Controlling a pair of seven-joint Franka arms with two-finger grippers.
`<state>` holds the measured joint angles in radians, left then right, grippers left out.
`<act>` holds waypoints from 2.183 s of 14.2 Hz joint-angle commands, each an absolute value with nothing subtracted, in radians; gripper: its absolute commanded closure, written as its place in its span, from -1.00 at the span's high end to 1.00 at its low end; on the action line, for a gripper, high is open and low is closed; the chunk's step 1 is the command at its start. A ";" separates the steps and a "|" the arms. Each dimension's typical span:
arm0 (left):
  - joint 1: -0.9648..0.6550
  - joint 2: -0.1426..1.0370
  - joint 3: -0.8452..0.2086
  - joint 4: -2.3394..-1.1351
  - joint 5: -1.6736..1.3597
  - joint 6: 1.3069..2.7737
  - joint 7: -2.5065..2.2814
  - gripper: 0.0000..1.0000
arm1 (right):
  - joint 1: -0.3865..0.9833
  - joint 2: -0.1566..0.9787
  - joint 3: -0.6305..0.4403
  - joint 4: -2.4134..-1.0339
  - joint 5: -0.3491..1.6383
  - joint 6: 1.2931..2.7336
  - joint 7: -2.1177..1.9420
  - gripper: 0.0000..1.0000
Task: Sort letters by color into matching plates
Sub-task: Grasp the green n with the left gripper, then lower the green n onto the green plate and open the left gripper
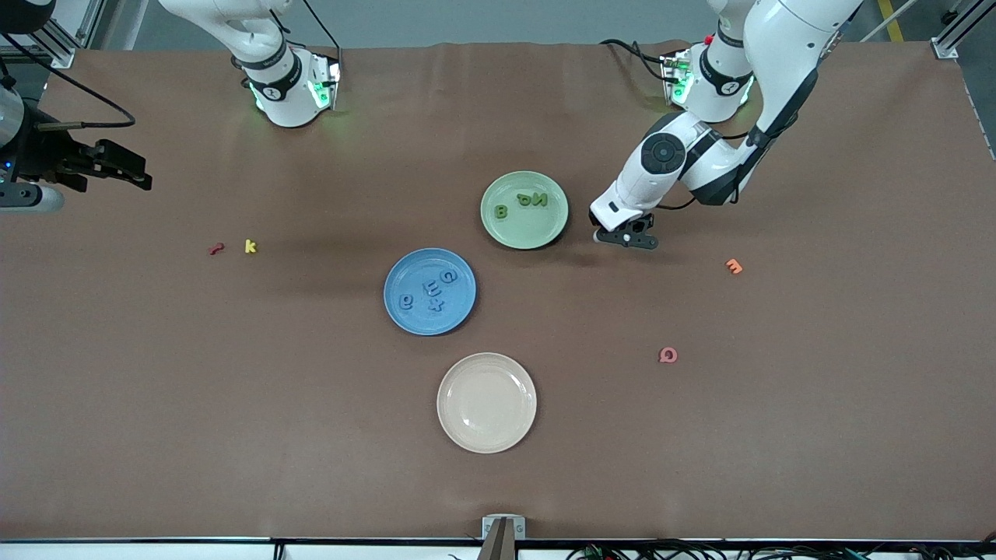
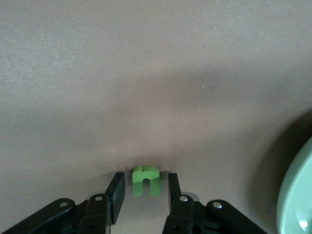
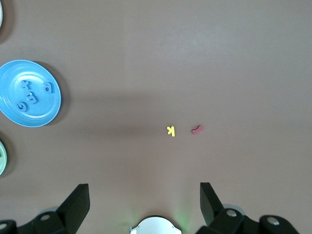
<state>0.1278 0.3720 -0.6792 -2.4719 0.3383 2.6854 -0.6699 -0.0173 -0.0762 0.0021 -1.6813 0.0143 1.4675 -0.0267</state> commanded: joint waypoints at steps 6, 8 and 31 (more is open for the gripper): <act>0.126 0.382 -0.670 -2.462 0.370 2.700 -0.726 -0.69 | -0.040 -0.083 0.020 -1.598 0.035 1.414 -0.021 1.00; 0.136 0.365 -0.670 -2.461 0.376 2.689 -0.726 -0.70 | -0.043 -0.081 0.017 -1.592 0.034 1.414 -0.018 1.00; -0.333 0.517 -0.572 -1.999 0.192 2.378 -1.026 -0.66 | -0.044 -0.110 0.015 -1.574 0.035 1.313 -0.020 1.00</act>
<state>-0.2823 0.4863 -0.6154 -2.0472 0.1748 2.3806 -0.9980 -0.0306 -0.0706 0.0066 -1.5416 0.0160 1.3139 -0.0276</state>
